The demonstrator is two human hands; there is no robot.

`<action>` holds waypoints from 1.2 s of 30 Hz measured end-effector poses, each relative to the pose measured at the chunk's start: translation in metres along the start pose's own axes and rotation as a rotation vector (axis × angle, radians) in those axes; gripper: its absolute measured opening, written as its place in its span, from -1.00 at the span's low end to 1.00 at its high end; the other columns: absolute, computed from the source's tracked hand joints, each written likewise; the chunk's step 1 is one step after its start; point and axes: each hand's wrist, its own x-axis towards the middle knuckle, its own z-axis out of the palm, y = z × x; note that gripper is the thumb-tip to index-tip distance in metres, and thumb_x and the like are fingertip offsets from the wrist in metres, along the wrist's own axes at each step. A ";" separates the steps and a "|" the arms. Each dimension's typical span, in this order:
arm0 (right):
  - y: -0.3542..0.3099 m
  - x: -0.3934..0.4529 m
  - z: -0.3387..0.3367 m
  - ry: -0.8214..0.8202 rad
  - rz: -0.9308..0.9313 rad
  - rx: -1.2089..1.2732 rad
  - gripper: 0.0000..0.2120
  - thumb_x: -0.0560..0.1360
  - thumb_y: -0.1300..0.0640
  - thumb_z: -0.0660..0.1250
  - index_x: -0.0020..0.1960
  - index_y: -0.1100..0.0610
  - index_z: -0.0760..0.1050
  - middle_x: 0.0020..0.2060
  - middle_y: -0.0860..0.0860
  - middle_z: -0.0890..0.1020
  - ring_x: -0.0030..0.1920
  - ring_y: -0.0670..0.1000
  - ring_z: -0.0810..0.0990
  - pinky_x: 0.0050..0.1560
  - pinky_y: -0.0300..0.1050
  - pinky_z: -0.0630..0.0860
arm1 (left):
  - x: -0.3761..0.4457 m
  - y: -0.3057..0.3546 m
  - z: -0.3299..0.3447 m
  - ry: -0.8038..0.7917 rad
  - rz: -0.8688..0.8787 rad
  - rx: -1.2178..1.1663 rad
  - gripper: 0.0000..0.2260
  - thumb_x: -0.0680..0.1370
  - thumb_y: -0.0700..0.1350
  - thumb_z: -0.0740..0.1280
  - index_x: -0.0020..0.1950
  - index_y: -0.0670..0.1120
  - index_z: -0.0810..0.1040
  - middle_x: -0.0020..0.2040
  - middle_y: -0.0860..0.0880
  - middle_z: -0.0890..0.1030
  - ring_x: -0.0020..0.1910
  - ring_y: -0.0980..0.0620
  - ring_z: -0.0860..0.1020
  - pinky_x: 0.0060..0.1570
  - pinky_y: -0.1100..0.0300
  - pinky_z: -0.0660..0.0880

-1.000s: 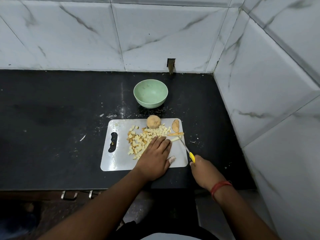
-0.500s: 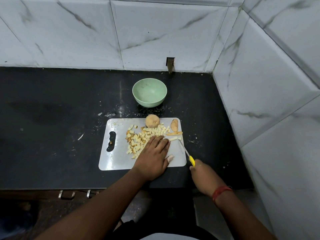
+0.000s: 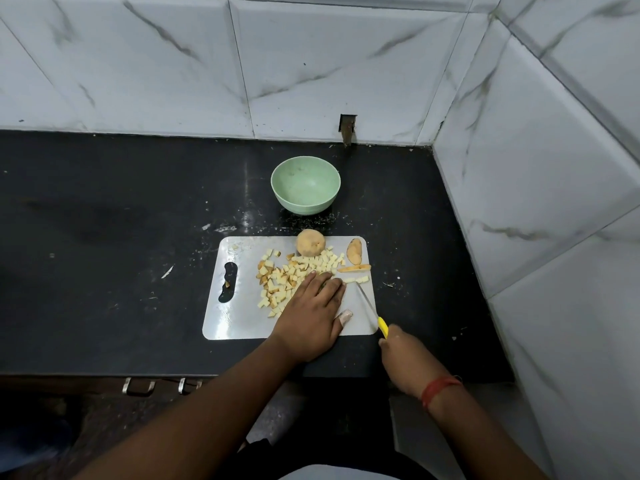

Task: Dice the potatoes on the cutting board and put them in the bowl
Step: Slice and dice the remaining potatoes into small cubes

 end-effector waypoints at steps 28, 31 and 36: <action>-0.007 -0.009 -0.004 0.089 -0.120 0.059 -0.86 0.65 0.05 0.13 -0.02 0.11 0.33 -0.11 0.12 0.58 -0.13 0.13 0.60 -0.15 -0.06 0.48 | -0.006 0.002 -0.001 0.034 -0.022 0.016 -0.45 0.72 0.16 0.04 0.55 -0.17 0.41 0.50 -0.12 0.44 0.56 -0.14 0.27 0.59 -0.13 0.13; -0.013 -0.005 -0.003 0.052 -0.103 0.024 -0.86 0.65 0.09 0.11 0.03 0.15 0.36 -0.03 0.17 0.60 -0.07 0.17 0.60 -0.13 -0.08 0.46 | -0.006 0.002 -0.001 0.018 -0.026 0.022 -0.46 0.72 0.16 0.04 0.53 -0.17 0.43 0.46 -0.10 0.47 0.54 -0.14 0.30 0.59 -0.13 0.13; -0.019 0.002 -0.003 0.017 -0.055 -0.005 -0.84 0.64 0.14 0.11 0.14 0.20 0.38 -0.08 0.13 0.57 -0.17 0.10 0.53 -0.17 -0.12 0.40 | -0.004 0.002 -0.001 0.014 -0.029 0.029 -0.46 0.72 0.16 0.04 0.55 -0.15 0.42 0.46 -0.09 0.47 0.53 -0.14 0.31 0.58 -0.17 0.14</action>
